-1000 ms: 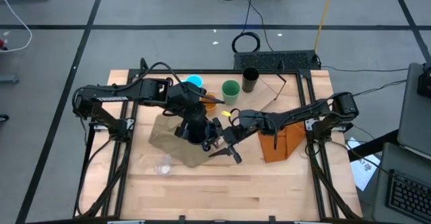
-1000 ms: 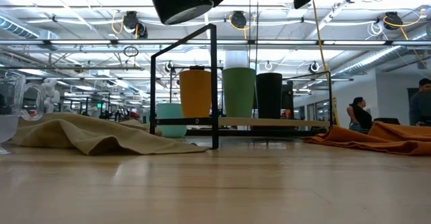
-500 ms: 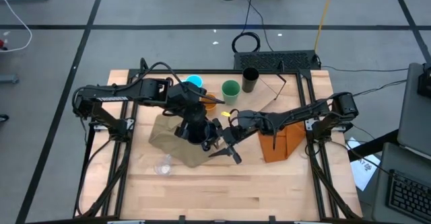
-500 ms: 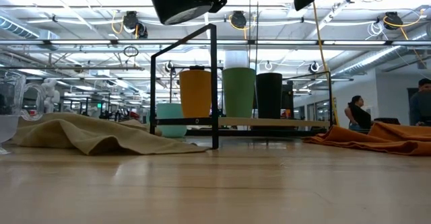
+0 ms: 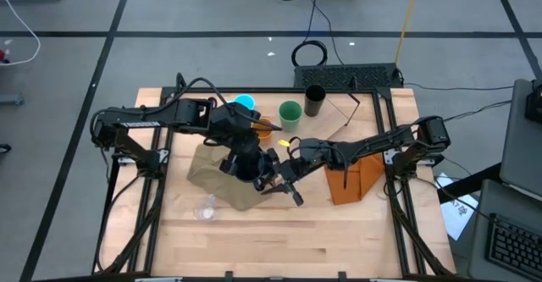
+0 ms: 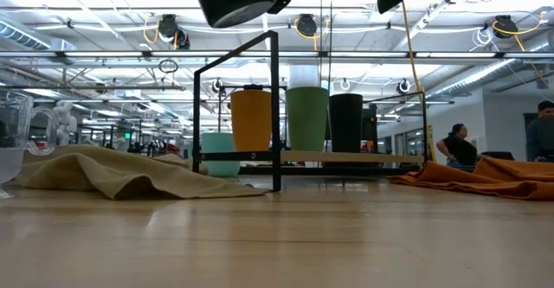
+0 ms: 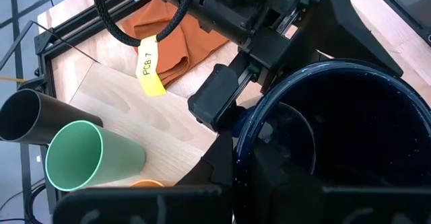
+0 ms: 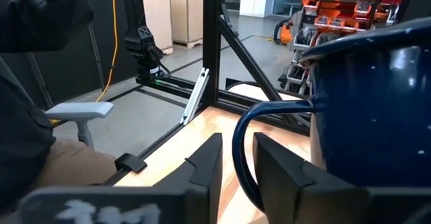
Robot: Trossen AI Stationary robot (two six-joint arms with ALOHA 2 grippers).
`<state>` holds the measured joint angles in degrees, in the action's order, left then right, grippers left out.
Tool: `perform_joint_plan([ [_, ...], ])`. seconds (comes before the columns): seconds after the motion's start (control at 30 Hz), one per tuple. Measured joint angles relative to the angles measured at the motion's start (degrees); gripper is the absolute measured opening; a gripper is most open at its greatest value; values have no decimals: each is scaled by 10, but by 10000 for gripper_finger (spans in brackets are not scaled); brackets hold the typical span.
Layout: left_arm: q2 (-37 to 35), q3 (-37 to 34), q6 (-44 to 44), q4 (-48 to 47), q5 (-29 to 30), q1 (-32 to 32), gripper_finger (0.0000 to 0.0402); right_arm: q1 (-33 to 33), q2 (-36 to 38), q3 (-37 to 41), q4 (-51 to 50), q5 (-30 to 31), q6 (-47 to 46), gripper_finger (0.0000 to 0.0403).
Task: Stack small to large cups/mugs on shelf
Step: Put the dark blue mug on the shelf
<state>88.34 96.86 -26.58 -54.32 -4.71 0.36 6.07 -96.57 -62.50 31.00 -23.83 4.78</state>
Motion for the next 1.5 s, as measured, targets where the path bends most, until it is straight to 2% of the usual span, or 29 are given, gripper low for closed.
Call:
perform_joint_plan([
  [0.33, 0, 0, -3, 3, -1, 0, 15, 0, 0, 0, 1, 0, 6, 9],
  [0.77, 0, 0, -4, 3, -2, 0, 16, 1, 0, 0, 5, 21, -6, 2],
  [0.93, 0, 0, 18, 29, 11, 1, 50, 0, 0, 0, 12, 36, -8, 1],
  [1.07, 0, 0, 20, 34, 20, 1, 60, 0, 2, 0, 12, 36, -7, 1],
  [1.5, -8, 1, 18, 35, 16, 0, 45, 0, 6, 0, 11, 28, 3, 0],
])
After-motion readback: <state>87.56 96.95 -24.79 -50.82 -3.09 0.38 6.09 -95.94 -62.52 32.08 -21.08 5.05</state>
